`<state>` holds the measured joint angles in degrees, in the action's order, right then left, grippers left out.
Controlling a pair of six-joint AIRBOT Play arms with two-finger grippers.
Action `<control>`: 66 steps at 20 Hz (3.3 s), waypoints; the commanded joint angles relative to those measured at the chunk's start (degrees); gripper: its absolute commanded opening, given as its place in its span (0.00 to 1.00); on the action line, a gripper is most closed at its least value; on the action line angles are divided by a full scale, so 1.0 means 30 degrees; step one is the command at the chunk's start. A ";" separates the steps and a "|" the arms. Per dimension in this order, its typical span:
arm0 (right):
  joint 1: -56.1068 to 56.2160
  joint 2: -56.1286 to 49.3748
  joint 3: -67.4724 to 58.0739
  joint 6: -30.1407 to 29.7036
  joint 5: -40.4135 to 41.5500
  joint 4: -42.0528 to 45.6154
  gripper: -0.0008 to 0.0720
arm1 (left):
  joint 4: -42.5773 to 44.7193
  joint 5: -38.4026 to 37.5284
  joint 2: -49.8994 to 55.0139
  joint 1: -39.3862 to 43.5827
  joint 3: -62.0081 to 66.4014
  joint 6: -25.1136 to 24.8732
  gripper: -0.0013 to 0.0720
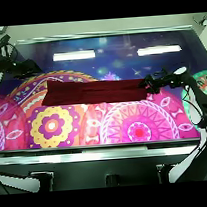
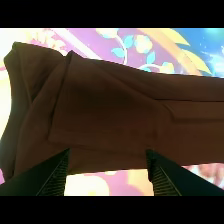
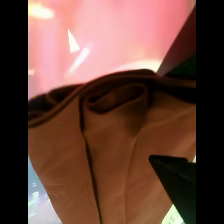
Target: Fold the clothes and pants, and hang the long-sleeved shirts on hangers.
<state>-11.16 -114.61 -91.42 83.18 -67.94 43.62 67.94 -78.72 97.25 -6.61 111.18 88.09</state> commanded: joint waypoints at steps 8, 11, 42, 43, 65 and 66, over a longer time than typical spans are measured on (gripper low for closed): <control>0.0670 0.1042 0.0022 0.0342 0.0991 0.0685 0.05 | -0.0495 0.0393 0.0386 0.2011 0.0015 0.1304 0.05; 0.0670 0.2331 0.0022 0.0729 0.0984 0.0714 0.05 | -0.0503 0.1486 0.1537 0.4299 0.0015 0.4408 0.05; -0.3082 1.2386 0.0022 0.3402 -0.4459 0.2098 0.05 | -0.4677 1.2531 1.1016 1.6691 0.2339 2.0859 0.04; -0.3082 1.2437 0.0022 0.3519 -0.4430 0.2084 0.05 | -0.4838 1.2524 1.1067 1.6764 0.2339 2.0852 0.04; 0.8335 0.9216 0.0044 0.9923 0.6266 0.2630 0.05 | -0.3060 0.3956 -0.1698 0.3840 0.2331 0.8582 0.04; 0.9078 0.8641 0.0044 1.0367 0.7300 0.2630 0.05 | -0.3067 0.3570 -0.2033 0.3330 0.2331 0.8342 0.04</control>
<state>9.37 -84.95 -91.31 109.62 -54.94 50.50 57.69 -62.50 95.07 8.47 118.19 116.60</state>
